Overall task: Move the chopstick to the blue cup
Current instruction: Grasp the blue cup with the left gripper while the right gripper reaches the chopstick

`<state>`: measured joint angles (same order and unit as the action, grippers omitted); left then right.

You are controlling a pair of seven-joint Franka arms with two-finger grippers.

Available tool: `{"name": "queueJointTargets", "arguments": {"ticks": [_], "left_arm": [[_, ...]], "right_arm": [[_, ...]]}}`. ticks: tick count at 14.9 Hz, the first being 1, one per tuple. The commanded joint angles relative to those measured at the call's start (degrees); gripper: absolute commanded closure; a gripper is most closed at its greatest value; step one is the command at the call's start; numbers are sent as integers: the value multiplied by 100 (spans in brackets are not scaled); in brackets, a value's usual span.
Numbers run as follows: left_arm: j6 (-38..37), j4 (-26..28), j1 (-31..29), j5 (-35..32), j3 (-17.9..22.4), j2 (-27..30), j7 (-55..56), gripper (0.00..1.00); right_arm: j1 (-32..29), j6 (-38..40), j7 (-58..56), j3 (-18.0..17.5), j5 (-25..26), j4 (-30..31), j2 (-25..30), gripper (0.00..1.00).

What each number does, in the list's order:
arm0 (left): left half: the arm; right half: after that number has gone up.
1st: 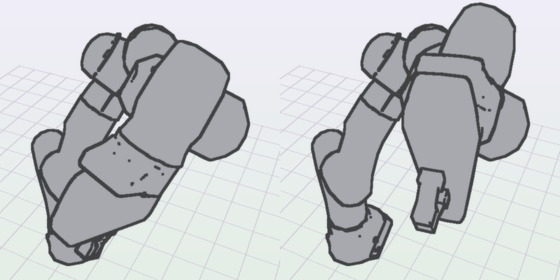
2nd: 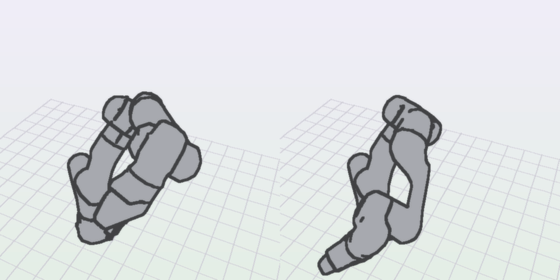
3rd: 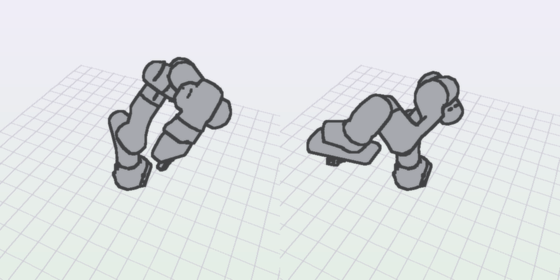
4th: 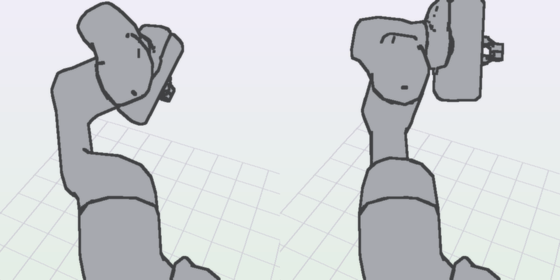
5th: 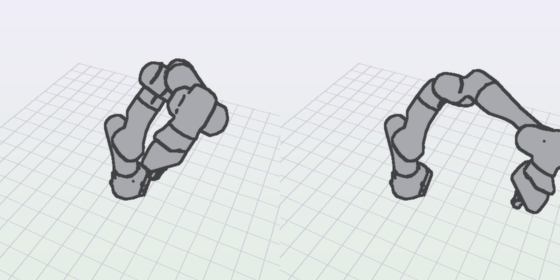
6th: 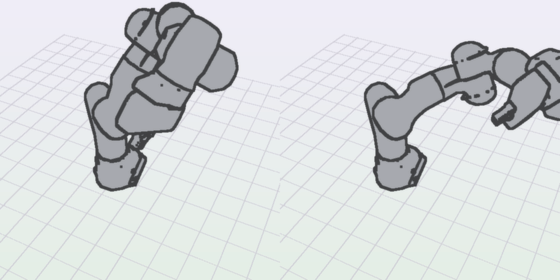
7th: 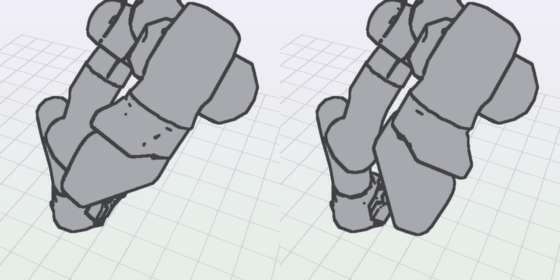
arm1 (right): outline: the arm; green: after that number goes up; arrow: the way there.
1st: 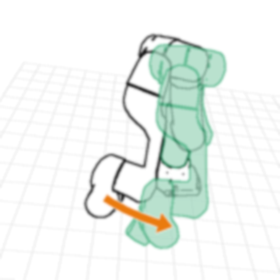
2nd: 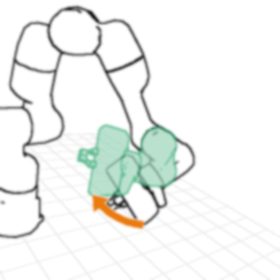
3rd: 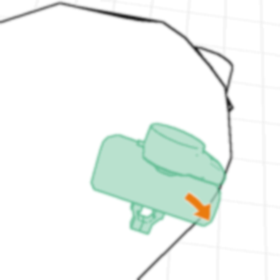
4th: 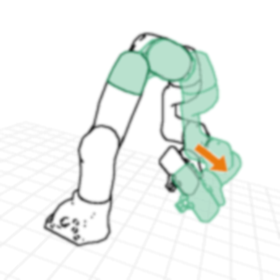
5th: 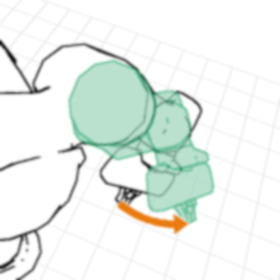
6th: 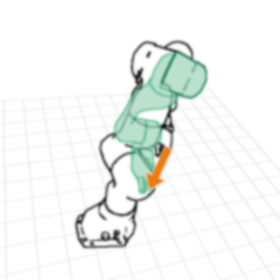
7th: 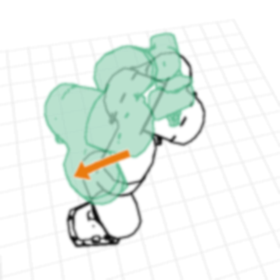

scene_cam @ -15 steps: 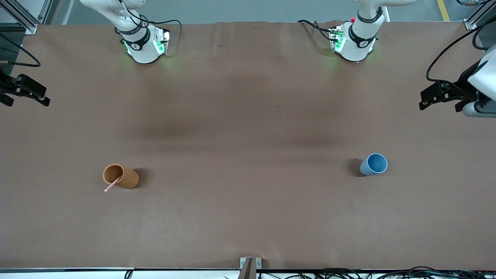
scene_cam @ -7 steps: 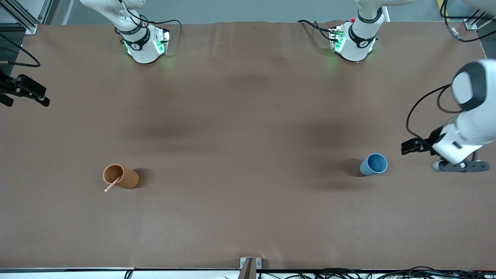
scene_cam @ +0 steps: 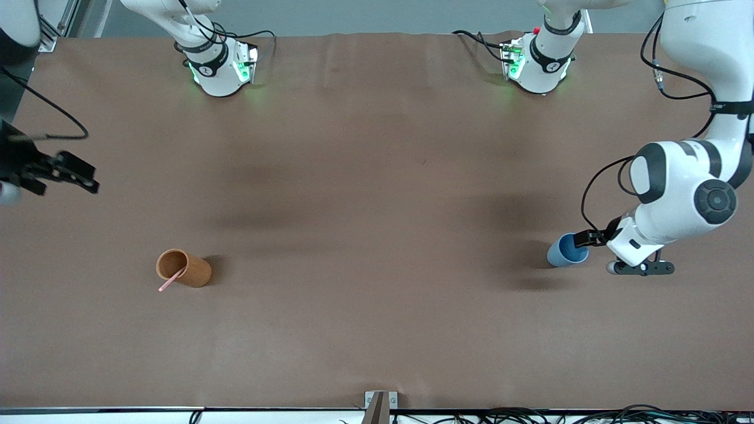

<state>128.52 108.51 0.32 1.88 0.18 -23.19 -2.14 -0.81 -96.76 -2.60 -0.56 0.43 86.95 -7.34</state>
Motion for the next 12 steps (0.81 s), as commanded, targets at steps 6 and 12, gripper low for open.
{"name": "queueJointTargets", "arguments": {"ticks": [6, 12], "left_arm": [[349, 135, 12, 102, 8, -230, -85, 100], [-106, -303, 144, 119, -245, 51, 369, 100]], "right_arm": [[37, -97, 251, 3, -8, -1952, -2076, 0], [239, -308, 418, 21, 53, -2068, -2684, 3]]}}
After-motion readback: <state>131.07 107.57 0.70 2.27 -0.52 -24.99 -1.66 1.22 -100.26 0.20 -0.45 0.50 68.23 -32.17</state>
